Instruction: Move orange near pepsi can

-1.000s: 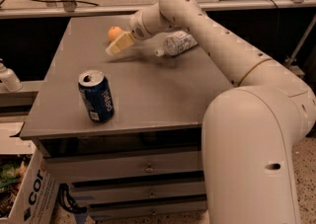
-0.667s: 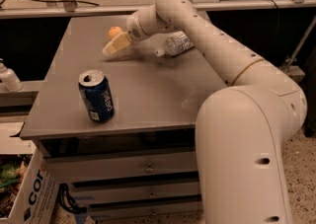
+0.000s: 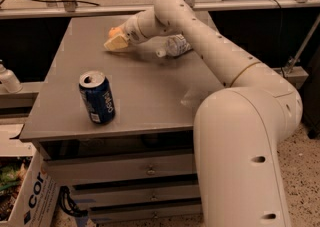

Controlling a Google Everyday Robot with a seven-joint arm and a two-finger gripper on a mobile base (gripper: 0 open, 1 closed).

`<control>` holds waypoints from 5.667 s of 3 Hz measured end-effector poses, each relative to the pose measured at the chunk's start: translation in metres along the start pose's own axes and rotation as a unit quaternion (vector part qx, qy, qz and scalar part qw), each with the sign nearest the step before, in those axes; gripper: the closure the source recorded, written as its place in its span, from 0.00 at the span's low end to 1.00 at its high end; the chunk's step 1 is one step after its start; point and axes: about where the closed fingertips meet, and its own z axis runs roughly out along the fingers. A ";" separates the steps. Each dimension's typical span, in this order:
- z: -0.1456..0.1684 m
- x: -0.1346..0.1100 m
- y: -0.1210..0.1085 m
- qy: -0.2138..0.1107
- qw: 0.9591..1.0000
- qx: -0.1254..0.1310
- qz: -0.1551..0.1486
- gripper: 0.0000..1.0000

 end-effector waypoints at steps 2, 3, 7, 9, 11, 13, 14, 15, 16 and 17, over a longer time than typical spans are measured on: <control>-0.024 -0.010 0.007 -0.024 1.000 -0.001 -0.003 0.88; -0.061 -0.017 0.030 -0.049 0.999 -0.020 -0.009 1.00; -0.117 -0.014 0.109 -0.069 0.985 -0.153 -0.039 1.00; -0.149 0.000 0.148 -0.060 0.982 -0.176 -0.021 1.00; -0.178 0.025 0.188 -0.042 0.977 -0.210 0.004 1.00; -0.181 0.037 0.233 -0.059 0.965 -0.256 0.008 1.00; -0.176 0.038 0.250 -0.076 0.959 -0.273 -0.003 1.00; -0.170 0.040 0.263 -0.084 0.956 -0.281 -0.023 1.00; -0.166 0.045 0.271 -0.078 0.955 -0.282 -0.039 1.00; -0.164 0.051 0.275 -0.068 0.956 -0.280 -0.047 0.83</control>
Offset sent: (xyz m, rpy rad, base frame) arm -0.0404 -0.0343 0.0478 0.0978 -0.0497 0.0225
